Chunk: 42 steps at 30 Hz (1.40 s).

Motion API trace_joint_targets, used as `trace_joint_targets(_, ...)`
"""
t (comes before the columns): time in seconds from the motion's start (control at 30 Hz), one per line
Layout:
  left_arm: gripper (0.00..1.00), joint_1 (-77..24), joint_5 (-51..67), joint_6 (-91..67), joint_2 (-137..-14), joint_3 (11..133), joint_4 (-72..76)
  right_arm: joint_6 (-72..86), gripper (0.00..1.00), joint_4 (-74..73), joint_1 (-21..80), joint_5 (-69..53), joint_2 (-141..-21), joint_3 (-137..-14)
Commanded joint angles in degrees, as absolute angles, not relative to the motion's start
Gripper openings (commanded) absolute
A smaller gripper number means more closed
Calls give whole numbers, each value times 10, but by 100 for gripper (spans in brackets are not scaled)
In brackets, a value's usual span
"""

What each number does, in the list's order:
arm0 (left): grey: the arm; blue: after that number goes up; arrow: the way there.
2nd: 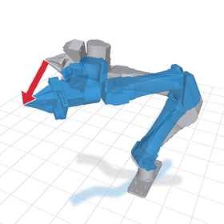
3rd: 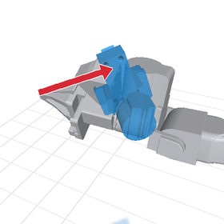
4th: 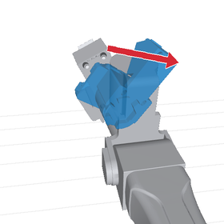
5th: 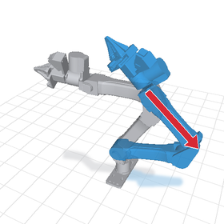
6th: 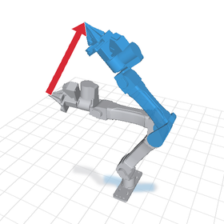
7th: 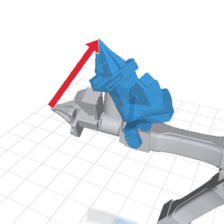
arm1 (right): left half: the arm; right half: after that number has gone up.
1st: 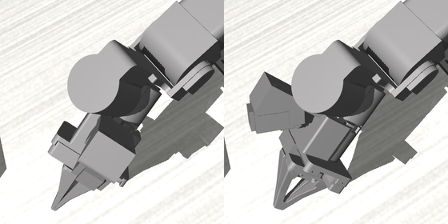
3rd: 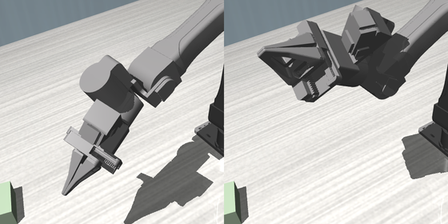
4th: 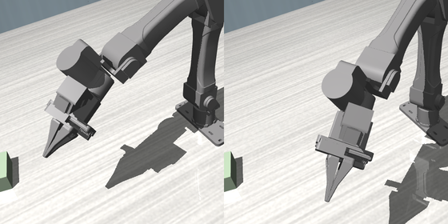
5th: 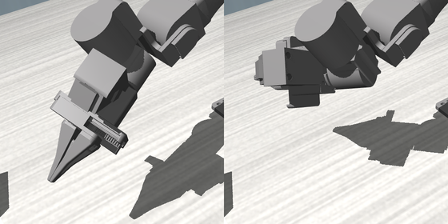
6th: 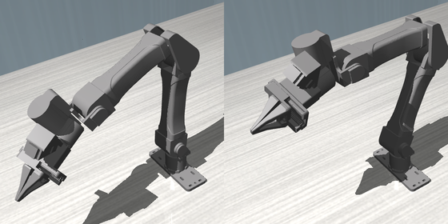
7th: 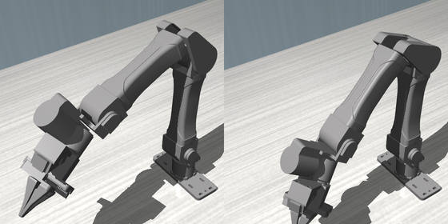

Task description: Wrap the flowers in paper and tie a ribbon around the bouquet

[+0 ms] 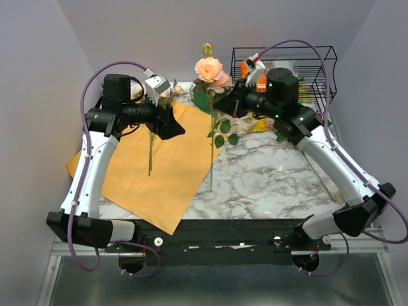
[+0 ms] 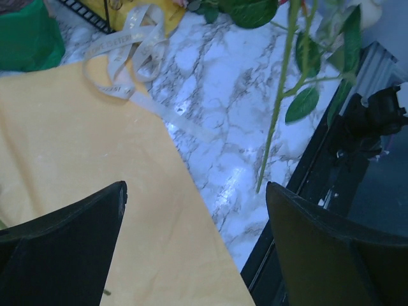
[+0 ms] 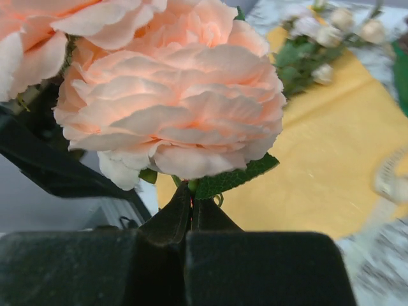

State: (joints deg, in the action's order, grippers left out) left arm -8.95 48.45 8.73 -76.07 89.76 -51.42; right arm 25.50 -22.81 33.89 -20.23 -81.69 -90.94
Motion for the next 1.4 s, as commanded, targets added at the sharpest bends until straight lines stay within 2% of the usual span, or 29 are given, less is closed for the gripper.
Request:
trace_joint_targets(0.0,99,-106,539,2,-737,859,-425,363,1,-95,384,-203,-879,-979)
trace_joint_targets(0.23,99,-126,518,-34,-733,829,-385,395,1,-83,422,-236,-950,-1063)
trace_joint_targets(0.27,97,-126,526,-37,-734,827,-381,396,1,-83,423,-237,-954,-1066)
trace_joint_targets(0.33,85,-126,533,-43,-733,824,-376,397,1,-82,422,-236,-961,-1068)
trace_joint_targets(0.37,60,-126,539,-48,-734,823,-375,396,1,-82,423,-235,-962,-1069)
trace_joint_targets(0.47,0,-125,524,-77,-731,819,-366,379,1,-85,423,-222,-962,-1060)
trace_joint_targets(0.5,0,-121,501,-82,-732,818,-366,371,1,-100,423,-214,-963,-1060)
trace_joint_targets(0.53,0,-119,487,-84,-733,818,-369,345,20,-115,422,-201,-962,-1061)
trace_joint_targets(0.6,0,-104,426,-96,-737,815,-378,312,41,-168,421,-144,-956,-1061)
trace_joint_targets(0.63,0,-96,407,-100,-743,812,-381,282,58,-184,417,-125,-952,-1058)
trace_joint_targets(0.77,0,-42,338,-96,-788,811,-402,222,83,-239,399,-35,-902,-1022)
trace_joint_targets(0.9,0,-23,218,-37,-863,847,-418,179,90,-282,382,19,-867,-977)
trace_joint_targets(1.2,0,9,149,-6,-1057,964,-439,120,96,-363,362,103,-838,-911)
trace_joint_targets(1.33,1,10,131,-7,-1127,990,-446,105,97,-402,305,105,-835,-878)
trace_joint_targets(1.37,12,10,131,-7,-1135,991,-447,100,97,-406,296,113,-828,-869)
